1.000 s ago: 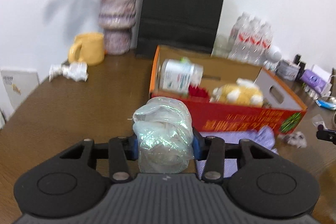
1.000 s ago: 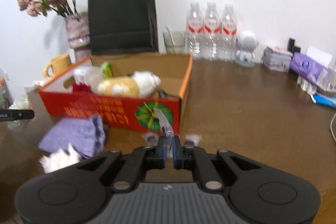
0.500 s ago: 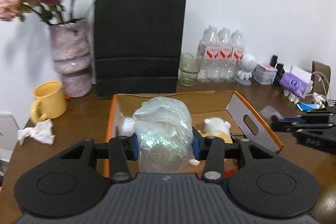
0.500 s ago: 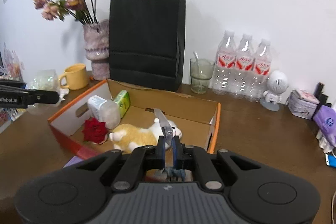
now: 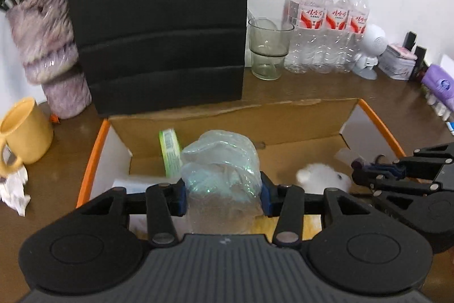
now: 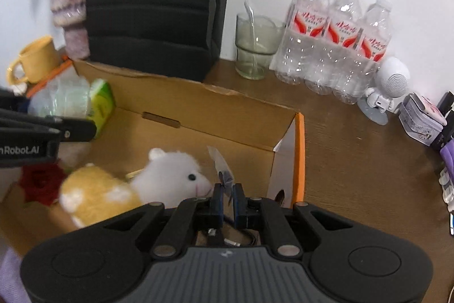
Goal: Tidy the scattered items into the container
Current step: 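Drop the plastic bag into the box with the left tool while the right tool drops the candy packet in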
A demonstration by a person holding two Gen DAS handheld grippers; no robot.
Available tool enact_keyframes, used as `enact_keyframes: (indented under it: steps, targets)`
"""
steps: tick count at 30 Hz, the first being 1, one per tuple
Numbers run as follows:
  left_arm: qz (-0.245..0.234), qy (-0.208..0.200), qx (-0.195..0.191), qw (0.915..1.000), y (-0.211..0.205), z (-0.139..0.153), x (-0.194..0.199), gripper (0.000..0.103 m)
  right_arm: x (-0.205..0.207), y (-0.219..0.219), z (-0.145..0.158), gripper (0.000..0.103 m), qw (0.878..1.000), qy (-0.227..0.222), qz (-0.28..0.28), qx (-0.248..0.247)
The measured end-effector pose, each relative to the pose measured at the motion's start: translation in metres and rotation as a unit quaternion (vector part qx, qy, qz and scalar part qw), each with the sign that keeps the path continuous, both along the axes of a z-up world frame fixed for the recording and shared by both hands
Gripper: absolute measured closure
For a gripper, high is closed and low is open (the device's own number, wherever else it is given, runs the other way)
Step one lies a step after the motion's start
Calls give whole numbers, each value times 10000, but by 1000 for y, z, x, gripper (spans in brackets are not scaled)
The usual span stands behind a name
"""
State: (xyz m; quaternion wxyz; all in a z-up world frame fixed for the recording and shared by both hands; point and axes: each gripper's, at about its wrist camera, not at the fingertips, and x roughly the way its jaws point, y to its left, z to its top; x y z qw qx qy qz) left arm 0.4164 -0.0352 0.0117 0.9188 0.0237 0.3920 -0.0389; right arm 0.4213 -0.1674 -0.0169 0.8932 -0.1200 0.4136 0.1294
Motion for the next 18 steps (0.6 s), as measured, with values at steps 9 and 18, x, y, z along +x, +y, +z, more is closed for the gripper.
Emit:
enact_keyframes:
  steps: [9,18]
  targets:
    - [-64,140,42,9999,-8,-9,13,40,12,0,-7,82,9999,88,-80,65]
    - [-85,-82,0,9999,-8,0,4,11,0,-11,11,37,9996,-204,24,182]
